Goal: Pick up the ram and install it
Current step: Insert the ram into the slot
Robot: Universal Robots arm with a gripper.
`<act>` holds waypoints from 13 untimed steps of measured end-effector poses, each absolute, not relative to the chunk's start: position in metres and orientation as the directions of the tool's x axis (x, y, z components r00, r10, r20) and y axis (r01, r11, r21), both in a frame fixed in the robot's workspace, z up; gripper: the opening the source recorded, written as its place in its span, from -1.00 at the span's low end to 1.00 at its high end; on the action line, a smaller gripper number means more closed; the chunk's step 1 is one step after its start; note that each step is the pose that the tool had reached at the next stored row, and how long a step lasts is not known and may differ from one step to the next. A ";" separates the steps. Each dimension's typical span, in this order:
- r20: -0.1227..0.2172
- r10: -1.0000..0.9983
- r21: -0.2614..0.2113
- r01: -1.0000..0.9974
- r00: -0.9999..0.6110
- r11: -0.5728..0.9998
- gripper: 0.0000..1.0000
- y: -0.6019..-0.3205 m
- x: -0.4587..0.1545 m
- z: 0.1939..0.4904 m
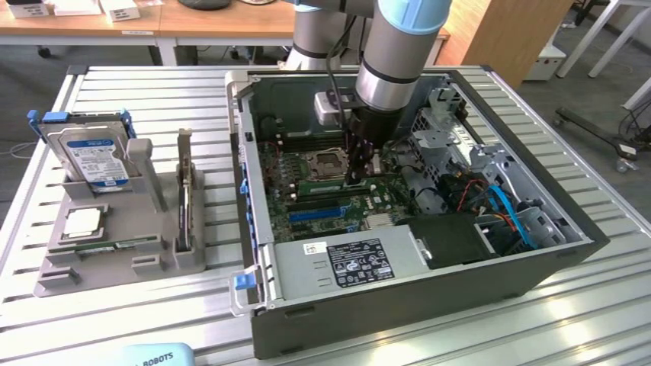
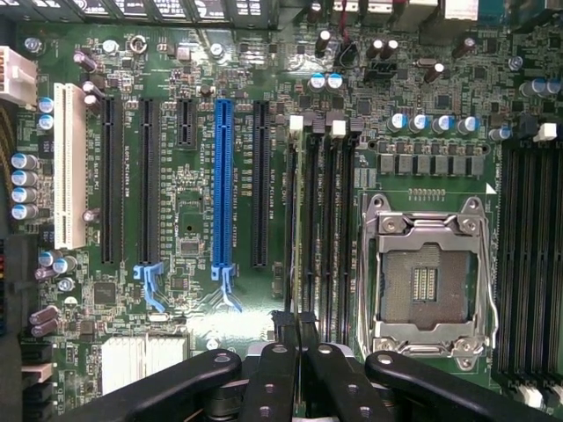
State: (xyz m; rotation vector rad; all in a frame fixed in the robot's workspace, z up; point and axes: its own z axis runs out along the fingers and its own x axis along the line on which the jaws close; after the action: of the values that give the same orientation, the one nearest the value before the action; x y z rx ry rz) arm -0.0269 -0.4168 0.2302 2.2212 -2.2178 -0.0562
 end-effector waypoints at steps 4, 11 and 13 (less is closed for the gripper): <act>-0.024 -1.000 0.027 -1.000 0.008 -0.009 -0.77 -0.417 -0.027 0.230; -0.024 -1.000 0.026 -1.000 0.009 -0.010 -0.77 -0.417 -0.027 0.229; -0.024 -1.000 0.026 -1.000 0.009 -0.010 -0.77 -0.417 -0.027 0.229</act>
State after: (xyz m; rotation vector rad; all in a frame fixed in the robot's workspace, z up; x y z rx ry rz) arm -0.0269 -0.4169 0.2285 2.2303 -2.2096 -0.0547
